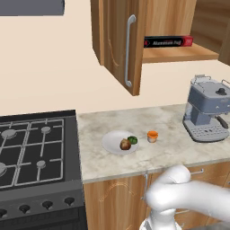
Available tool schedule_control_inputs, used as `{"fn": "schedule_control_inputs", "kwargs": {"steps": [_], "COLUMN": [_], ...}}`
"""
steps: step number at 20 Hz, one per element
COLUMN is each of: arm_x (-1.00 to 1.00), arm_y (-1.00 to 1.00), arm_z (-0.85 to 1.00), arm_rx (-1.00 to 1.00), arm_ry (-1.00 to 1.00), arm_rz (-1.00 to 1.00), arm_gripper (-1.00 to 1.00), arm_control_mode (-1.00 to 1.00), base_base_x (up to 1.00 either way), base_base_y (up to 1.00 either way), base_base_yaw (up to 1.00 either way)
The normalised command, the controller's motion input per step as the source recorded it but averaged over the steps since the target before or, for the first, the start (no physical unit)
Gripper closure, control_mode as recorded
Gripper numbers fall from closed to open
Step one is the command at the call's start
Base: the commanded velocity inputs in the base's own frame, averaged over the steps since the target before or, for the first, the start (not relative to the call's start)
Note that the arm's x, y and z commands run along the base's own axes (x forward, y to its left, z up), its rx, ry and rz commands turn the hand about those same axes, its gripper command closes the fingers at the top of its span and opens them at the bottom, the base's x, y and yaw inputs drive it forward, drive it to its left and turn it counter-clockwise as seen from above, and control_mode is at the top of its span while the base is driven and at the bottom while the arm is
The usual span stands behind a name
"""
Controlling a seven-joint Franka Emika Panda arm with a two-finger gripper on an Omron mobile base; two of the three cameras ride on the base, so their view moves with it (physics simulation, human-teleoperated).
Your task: Pick the avocado and bread from the counter and place them on the plate. Then pick the jam from the cabinet and place it next to the plate. Lastly close the cabinet door.
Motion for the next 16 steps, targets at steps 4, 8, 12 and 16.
{"fn": "schedule_control_inputs", "kwargs": {"steps": [4,8,12,16], "arm_x": [0.49,0.68,0.34,0.01], "arm_y": [-0.28,-0.05,-0.01,0.24], "arm_z": [0.00,0.00,0.00,0.00], "arm_rx": [0.00,0.00,0.00,0.00], "arm_ry": [0.00,0.00,0.00,0.00], "arm_rz": [0.00,0.00,0.02,0.07], "arm_gripper": [-1.00,-1.00,-1.00,-1.00], "arm_control_mode": [-1.00,-1.00,-1.00,-1.00], "base_base_x": [0.00,0.00,0.00,0.00], "base_base_y": [0.00,0.00,0.00,0.00], "base_base_yaw": [0.00,0.00,0.00,0.00]}}
